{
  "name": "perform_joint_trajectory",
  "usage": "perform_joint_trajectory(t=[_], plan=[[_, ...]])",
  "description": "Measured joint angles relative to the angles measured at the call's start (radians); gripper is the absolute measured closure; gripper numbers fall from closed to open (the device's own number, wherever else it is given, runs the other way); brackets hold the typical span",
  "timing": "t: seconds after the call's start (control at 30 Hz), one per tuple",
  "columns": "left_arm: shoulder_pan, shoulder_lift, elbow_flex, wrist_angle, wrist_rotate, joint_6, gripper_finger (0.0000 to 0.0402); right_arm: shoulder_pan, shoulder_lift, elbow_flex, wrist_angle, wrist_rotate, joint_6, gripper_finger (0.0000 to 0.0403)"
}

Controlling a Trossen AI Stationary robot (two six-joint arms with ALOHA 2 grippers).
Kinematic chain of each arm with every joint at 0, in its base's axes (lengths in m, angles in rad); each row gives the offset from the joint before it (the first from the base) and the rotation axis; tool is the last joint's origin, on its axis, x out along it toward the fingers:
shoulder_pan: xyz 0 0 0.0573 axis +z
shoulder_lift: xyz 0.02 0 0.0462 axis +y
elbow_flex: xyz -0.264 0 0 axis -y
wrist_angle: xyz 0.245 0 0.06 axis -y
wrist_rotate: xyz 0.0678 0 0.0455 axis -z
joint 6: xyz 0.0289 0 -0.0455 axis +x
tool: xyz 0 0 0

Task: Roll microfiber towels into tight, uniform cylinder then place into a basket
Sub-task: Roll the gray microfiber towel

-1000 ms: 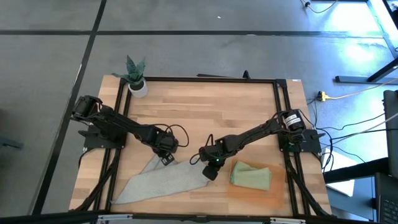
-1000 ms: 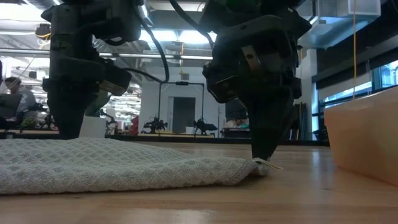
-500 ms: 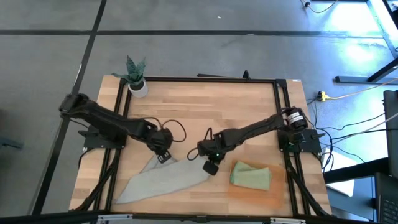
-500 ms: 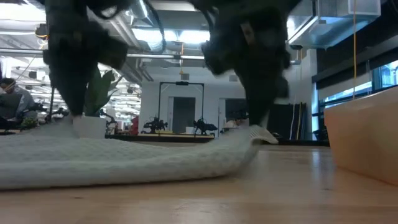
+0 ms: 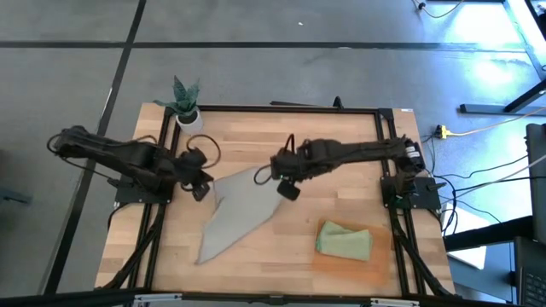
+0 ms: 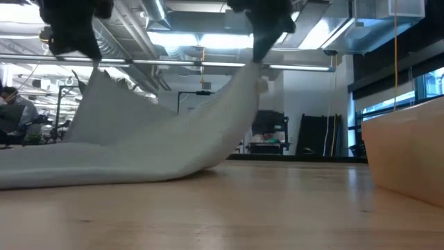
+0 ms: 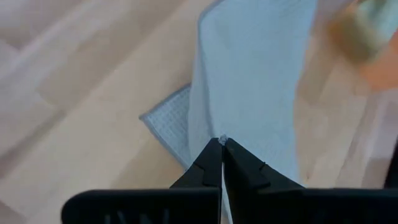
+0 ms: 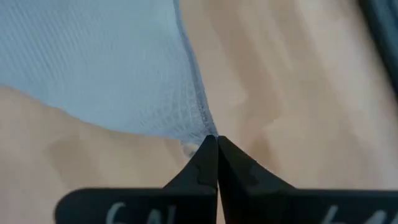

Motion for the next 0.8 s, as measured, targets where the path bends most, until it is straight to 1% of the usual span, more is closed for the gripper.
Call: perform_joint_trajectory(t=[0.07,0.17,0.27,0.37,0.57,0.6,0.67,0.73,0.8], plan=[[0.000,-0.032,0.022,-0.008,-0.035,0.032,0.0401,-0.022,0.000,0.050,-0.041,0.028,-0.039,0.0403],[0.000,-0.052,0.091,-0.040,-0.105,0.103,0.0401,-0.062,0.000,0.112,-0.048,0.042,-0.114,0.0403],[0.002,-0.046,0.207,-0.084,-0.190,0.176,0.0402,-0.108,0.000,0.175,-0.065,0.050,-0.193,0.0403],[0.024,-0.018,0.340,-0.148,-0.249,0.245,0.0401,-0.161,0.001,0.244,-0.093,0.061,-0.275,0.0403],[0.135,0.080,0.602,-0.277,-0.340,0.392,0.0401,-0.286,0.001,0.432,-0.161,0.076,-0.458,0.0402],[0.159,0.101,0.638,-0.281,-0.348,0.420,0.0401,-0.307,-0.007,0.440,-0.149,0.077,-0.497,0.0402],[0.210,0.142,0.704,-0.278,-0.362,0.482,0.0401,-0.357,-0.049,0.406,-0.099,0.074,-0.584,0.0402],[0.263,0.191,0.761,-0.277,-0.376,0.543,0.0401,-0.409,-0.075,0.401,-0.064,0.068,-0.635,0.0402],[0.318,0.239,0.815,-0.274,-0.384,0.597,0.0401,-0.458,-0.092,0.400,-0.064,0.066,-0.683,0.0402]])
